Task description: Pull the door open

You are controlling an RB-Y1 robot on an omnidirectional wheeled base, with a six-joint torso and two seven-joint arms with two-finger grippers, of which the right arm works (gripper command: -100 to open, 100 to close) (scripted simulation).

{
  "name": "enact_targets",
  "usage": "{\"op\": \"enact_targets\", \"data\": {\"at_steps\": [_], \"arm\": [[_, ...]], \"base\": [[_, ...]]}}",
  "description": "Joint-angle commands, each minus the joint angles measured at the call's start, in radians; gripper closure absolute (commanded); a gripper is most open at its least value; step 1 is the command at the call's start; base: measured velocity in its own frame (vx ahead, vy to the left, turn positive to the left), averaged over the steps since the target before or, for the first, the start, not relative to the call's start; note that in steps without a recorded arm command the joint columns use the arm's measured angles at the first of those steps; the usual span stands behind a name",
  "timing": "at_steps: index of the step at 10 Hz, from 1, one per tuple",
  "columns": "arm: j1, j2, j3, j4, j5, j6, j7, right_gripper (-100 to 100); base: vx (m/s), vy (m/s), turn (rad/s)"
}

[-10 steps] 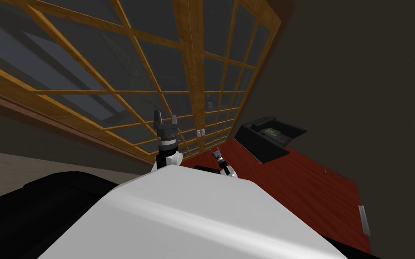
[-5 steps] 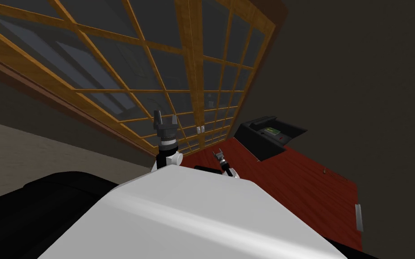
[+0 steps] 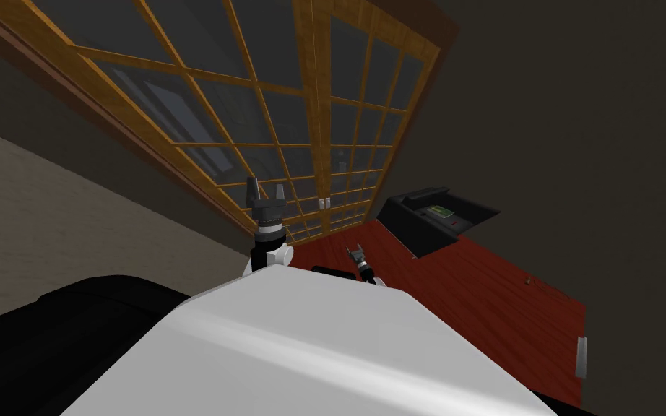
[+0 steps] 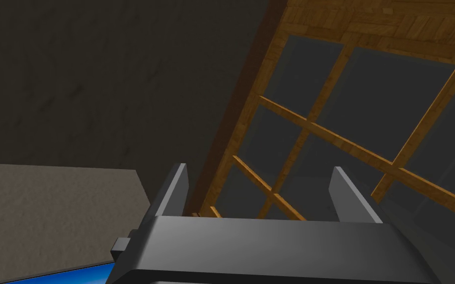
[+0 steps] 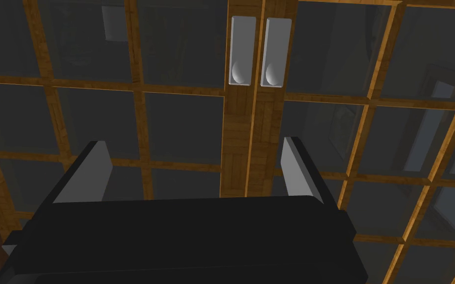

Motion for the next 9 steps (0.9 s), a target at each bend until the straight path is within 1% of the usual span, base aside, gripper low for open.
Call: {"op": "enact_targets", "data": {"at_steps": [1, 2, 3, 5, 6, 8, 9], "arm": [[-0.003, -0.014, -0.019, 0.028, -0.014, 0.001, 0.008, -100], [-0.003, -0.014, -0.019, 0.028, -0.014, 0.001, 0.008, -100], [0.005, -0.02, -0.029, 0.035, -0.021, 0.003, 0.014, -100], [0.035, -0.038, -0.07, 0.058, -0.051, 0.011, 0.04, -100], [0.035, -0.038, -0.07, 0.058, -0.051, 0.011, 0.04, -100], [0.063, -0.051, -0.112, 0.081, -0.083, 0.019, 0.068, -100], [0.063, -0.051, -0.112, 0.081, -0.083, 0.019, 0.068, -100]], "base": [[-0.15, -0.062, 0.112], [-0.078, -0.03, 0.019], [-0.06, -0.013, 0.071], [-0.141, -0.037, 0.227], [-0.124, -0.028, 0.073], [-0.092, -0.021, 0.247], [-0.066, -0.008, 0.043]]}}
